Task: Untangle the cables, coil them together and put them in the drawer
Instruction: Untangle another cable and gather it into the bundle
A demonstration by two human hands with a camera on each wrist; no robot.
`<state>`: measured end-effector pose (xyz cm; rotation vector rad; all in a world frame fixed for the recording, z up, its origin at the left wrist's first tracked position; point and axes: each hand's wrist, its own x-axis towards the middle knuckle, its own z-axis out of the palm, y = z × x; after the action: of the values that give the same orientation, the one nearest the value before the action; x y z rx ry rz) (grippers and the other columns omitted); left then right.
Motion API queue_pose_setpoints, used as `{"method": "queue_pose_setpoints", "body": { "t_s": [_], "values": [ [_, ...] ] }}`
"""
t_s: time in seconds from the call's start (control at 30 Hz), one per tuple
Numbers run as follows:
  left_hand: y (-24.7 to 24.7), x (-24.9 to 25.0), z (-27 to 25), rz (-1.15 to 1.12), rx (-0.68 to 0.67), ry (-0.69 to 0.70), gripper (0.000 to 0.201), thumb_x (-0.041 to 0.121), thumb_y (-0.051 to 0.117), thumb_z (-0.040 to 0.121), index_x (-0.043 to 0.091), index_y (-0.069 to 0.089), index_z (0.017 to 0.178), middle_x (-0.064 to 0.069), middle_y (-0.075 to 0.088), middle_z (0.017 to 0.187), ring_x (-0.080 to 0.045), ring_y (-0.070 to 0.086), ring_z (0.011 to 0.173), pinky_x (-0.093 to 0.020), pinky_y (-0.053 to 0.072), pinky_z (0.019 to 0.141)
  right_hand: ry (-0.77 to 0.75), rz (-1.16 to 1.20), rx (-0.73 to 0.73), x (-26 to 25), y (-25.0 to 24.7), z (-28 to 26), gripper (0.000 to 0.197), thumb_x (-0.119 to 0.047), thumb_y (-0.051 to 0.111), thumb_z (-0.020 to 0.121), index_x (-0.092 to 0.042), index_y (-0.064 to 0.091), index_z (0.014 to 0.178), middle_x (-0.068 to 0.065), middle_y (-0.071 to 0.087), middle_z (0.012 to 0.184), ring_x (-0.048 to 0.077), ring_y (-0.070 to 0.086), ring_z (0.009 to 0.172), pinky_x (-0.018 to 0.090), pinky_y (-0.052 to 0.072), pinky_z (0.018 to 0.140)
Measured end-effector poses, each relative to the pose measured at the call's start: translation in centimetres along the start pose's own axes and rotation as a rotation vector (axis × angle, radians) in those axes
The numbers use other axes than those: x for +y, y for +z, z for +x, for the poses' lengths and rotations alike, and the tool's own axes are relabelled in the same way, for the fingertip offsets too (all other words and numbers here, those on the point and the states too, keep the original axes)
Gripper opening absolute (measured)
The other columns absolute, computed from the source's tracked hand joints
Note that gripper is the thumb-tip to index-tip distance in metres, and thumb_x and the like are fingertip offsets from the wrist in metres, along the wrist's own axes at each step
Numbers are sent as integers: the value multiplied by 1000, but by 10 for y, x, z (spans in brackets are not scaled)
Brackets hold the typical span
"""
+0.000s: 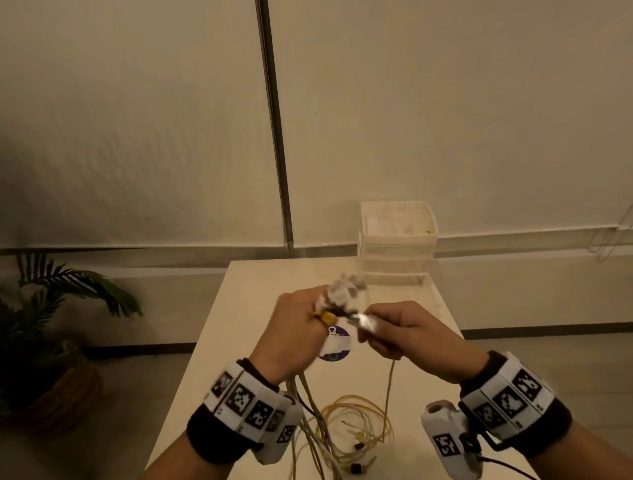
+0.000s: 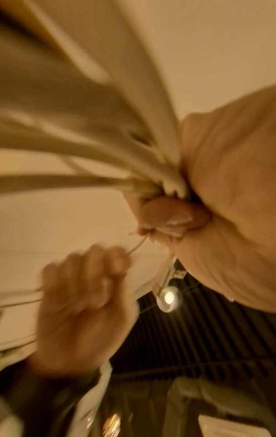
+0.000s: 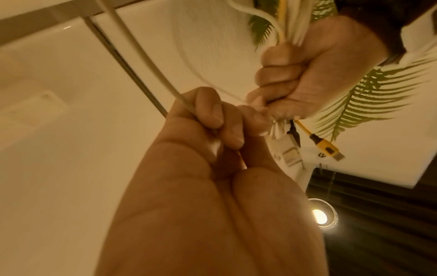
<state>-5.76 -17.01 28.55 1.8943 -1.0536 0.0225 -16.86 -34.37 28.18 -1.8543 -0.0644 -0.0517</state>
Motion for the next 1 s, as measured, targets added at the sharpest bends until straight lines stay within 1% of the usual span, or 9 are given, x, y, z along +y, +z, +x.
{"method": "queue_pose_setpoints", "body": {
  "t_s": [0.1, 0.2, 0.3, 0.37, 0.43, 0.57, 0.73, 0.87, 1.0],
  "values": [
    [-28, -27, 12, -362, 295, -331, 33, 5, 47, 97, 10, 63, 68, 9, 45, 43, -10, 36, 36, -23, 30, 45, 68, -54, 40, 16, -18, -14, 30, -19, 45, 101, -14, 66, 80, 2, 46, 59, 14, 37, 56, 23, 33, 55],
    [-43, -39, 16, -352, 405, -380, 26, 23, 54, 98, 12, 66, 79, 5, 38, 37, -10, 29, 30, -24, 27, 45, 116, -162, 77, 24, -24, -18, 30, -16, 44, 102, -12, 64, 80, -6, 47, 55, 8, 39, 52, 23, 34, 56],
    [-27, -9, 9, -208, 299, -208, 16, 15, 58, 95, 21, 73, 97, 4, 66, 64, -32, 45, 50, -37, 30, 43, 97, -225, 105, 18, -14, -3, 29, -15, 44, 101, -8, 64, 82, -6, 48, 55, 6, 40, 51, 23, 36, 56],
    [-6, 10, 5, -133, 112, -86, 19, 7, 57, 95, 15, 73, 103, 15, 68, 81, -15, 58, 68, -29, 38, 48, 31, -277, 125, 6, -8, 11, 27, -16, 46, 100, -6, 66, 85, -8, 52, 56, 6, 44, 52, 25, 38, 57],
    [13, 18, 4, -89, -2, -23, 25, 5, 58, 93, 20, 71, 108, 14, 70, 79, 2, 62, 69, -12, 42, 57, -70, -298, 147, -9, -4, 26, 24, -13, 49, 99, -14, 70, 86, -9, 62, 65, 8, 54, 60, 28, 44, 60],
    [15, 7, 10, -50, 60, -27, 19, 5, 58, 92, 21, 66, 96, 4, 69, 80, -11, 61, 72, -22, 46, 60, -126, -312, 139, -29, -2, 41, 48, -11, 51, 98, -42, 66, 64, -11, 62, 60, 8, 52, 57, 27, 43, 58],
    [3, -7, 8, 134, 53, -23, 24, 4, 53, 93, 16, 61, 74, 10, 57, 59, -10, 51, 59, -19, 35, 52, -100, -239, 95, -21, 4, 38, 25, -16, 49, 99, -19, 72, 89, -4, 62, 64, 9, 50, 56, 24, 41, 56],
    [-11, -14, 8, 26, 326, -141, 35, 0, 46, 92, 21, 66, 73, 12, 62, 65, -16, 55, 57, -31, 42, 51, -82, -208, 84, -4, 9, 40, 24, -10, 46, 100, -8, 68, 94, 0, 59, 63, -1, 51, 51, 13, 39, 55],
    [-50, -42, 14, -117, 585, -335, 30, 24, 53, 94, 27, 65, 67, -3, 56, 59, -28, 51, 53, -43, 47, 53, 25, -317, 107, 37, -3, 32, 24, -14, 46, 100, -8, 67, 88, -7, 55, 59, 0, 48, 55, 18, 38, 60]
  ]
}}
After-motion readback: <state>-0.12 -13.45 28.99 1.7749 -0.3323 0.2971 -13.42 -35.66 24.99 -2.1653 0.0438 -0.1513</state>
